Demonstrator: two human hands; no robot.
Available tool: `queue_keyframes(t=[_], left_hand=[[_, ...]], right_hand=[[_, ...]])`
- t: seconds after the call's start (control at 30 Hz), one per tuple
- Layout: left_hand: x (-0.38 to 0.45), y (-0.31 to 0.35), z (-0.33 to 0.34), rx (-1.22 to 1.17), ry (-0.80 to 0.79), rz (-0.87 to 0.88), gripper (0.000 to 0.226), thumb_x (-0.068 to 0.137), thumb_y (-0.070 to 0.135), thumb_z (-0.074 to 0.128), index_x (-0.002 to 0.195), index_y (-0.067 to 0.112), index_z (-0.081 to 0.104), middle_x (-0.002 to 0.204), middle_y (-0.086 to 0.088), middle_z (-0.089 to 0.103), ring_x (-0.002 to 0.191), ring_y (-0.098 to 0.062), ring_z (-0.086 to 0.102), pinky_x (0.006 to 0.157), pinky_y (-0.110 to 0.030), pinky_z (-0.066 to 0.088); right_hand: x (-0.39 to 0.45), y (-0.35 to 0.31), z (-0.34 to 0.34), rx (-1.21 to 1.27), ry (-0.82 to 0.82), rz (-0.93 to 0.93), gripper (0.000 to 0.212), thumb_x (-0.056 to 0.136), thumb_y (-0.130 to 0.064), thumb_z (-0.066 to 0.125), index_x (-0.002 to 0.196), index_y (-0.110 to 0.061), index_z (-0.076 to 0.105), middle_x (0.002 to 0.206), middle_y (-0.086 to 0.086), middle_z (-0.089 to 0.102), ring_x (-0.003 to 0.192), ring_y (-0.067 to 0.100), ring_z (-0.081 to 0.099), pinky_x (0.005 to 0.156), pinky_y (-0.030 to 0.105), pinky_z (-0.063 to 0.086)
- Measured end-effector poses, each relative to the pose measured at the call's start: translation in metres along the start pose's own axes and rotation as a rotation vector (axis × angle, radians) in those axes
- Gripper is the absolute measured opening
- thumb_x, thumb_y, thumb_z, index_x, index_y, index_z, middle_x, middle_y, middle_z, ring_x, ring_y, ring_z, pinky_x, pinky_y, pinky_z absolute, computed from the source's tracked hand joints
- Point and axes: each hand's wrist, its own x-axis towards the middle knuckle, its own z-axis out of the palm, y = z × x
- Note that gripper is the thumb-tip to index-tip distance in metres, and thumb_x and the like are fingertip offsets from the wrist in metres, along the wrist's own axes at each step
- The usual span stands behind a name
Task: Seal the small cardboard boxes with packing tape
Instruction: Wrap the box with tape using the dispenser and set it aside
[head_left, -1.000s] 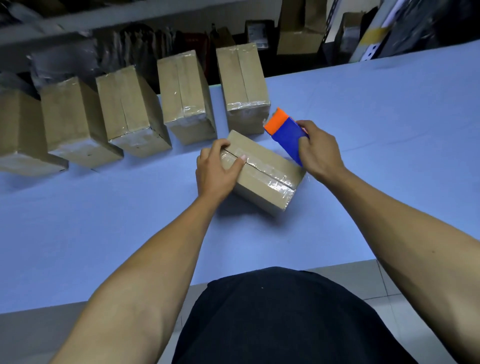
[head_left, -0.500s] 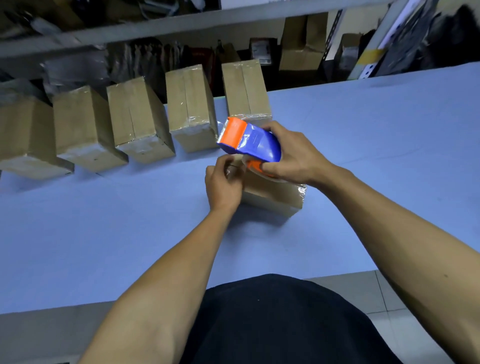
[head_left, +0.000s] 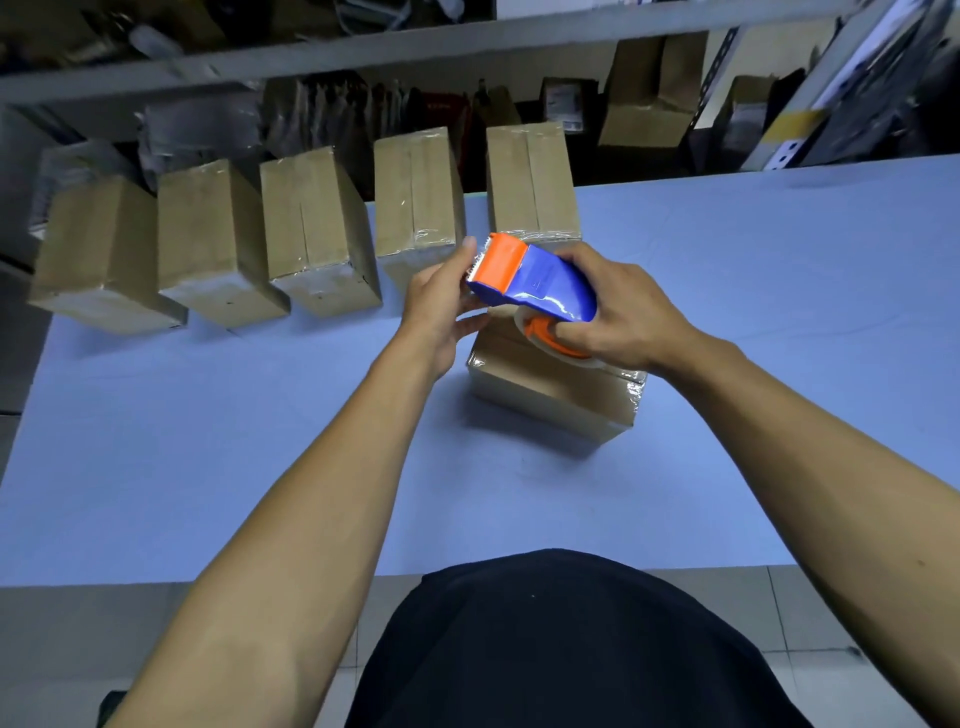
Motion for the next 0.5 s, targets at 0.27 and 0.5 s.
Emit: queue_keyframes(t=[0.27, 0.5], left_hand=[[0.003, 0.0078, -0.0013, -0.039, -0.081, 0.013, 0.012, 0.095, 0.017, 0.061, 0.084, 0.012, 0.064, 0.076, -0.006, 0.067, 0.066, -0.017, 0.065, 0.068, -0.028, 0.052], [0.0054, 0.0054, -0.0047, -0.077, -0.075, -0.039, 0.008, 0.095, 0.005, 0.062, 0.088, 0.006, 0.068, 0.065, -0.005, 0.068, 0.06, -0.011, 0.063, 0.059, -0.023, 0.054]], right_hand=[[-0.0006, 0.0008, -0.0045, 0.022, -0.008, -0.029, 0.066, 0.072, -0.054, 0.06, 0.133, -0.03, 0.048, 0.115, -0.006, 0.065, 0.094, 0.019, 0.06, 0.08, 0.035, 0.051], [0.0057, -0.0035, -0.0088, -0.079, -0.032, -0.091, 0.072, 0.066, -0.06, 0.049, 0.13, -0.027, 0.052, 0.101, -0.01, 0.058, 0.086, 0.017, 0.053, 0.071, 0.027, 0.039]])
